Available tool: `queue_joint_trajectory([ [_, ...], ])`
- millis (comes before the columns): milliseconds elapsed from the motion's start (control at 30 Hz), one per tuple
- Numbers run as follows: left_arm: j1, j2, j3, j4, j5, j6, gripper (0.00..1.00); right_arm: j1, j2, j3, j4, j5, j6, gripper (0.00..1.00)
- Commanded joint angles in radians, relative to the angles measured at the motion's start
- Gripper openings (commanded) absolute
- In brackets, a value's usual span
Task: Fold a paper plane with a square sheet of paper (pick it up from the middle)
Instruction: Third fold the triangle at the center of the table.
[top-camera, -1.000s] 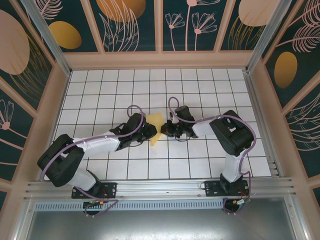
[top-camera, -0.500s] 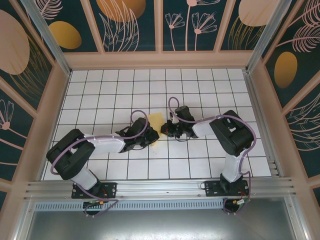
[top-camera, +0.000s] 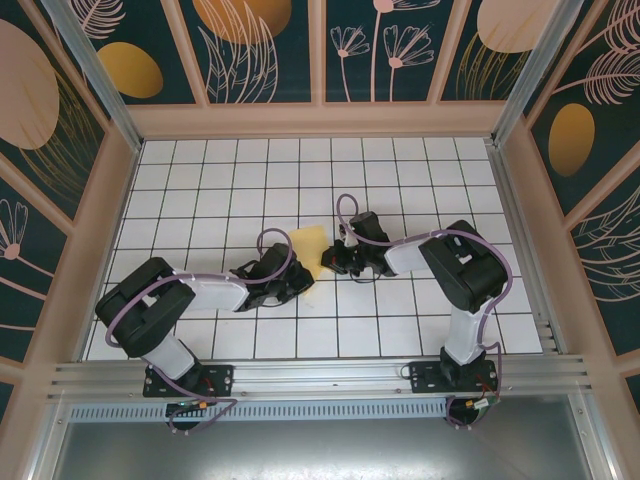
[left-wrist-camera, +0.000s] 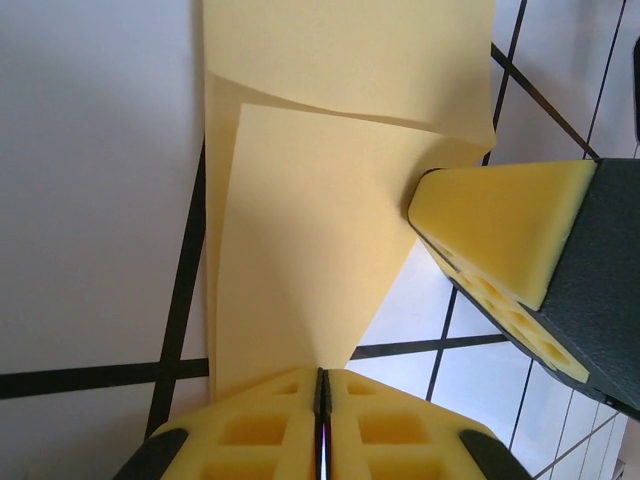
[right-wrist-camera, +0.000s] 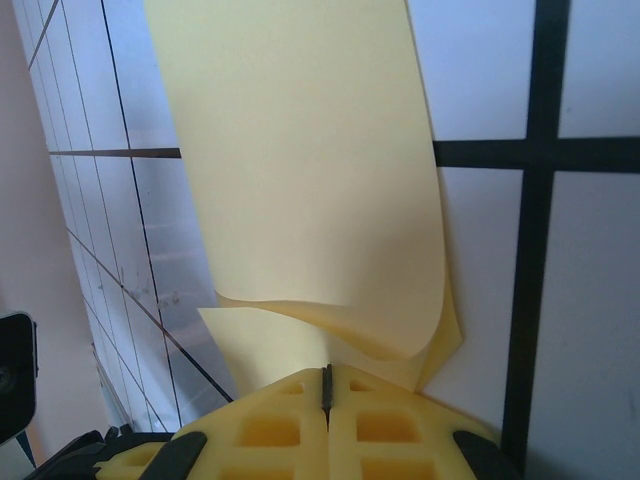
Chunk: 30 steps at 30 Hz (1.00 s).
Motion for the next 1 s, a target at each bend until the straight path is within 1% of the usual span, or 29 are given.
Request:
queue_joint_trajectory([
  [0,-0.011,0.013,-0.022,0.032,0.015,-0.025,0.12,0.007,0.062,-0.034,-0.085,0.082,-0.001,0.00],
  [267,-0.032,0.003,-0.048,0.032,0.025,-0.032,0.12,0.005,0.066,-0.036,-0.087,0.081,-0.003,0.00],
  [367,-0.057,-0.005,-0.049,-0.019,0.009,-0.022,0.12,0.006,0.062,-0.037,-0.090,0.082,-0.005,0.00],
  [467,-0.064,-0.019,-0.082,-0.045,-0.002,-0.030,0.12,0.006,0.062,-0.039,-0.091,0.082,-0.006,0.00],
  [600,-0.064,-0.060,-0.121,-0.075,-0.031,-0.046,0.11,0.006,0.062,-0.040,-0.093,0.086,-0.007,0.00],
  [733,-0.064,-0.110,-0.121,-0.110,-0.054,-0.037,0.10,0.006,0.061,-0.043,-0.096,0.086,-0.005,0.00],
  [967,-0.064,-0.209,-0.094,-0.057,-0.037,0.036,0.09,0.006,0.053,-0.047,-0.097,0.100,0.010,0.00],
])
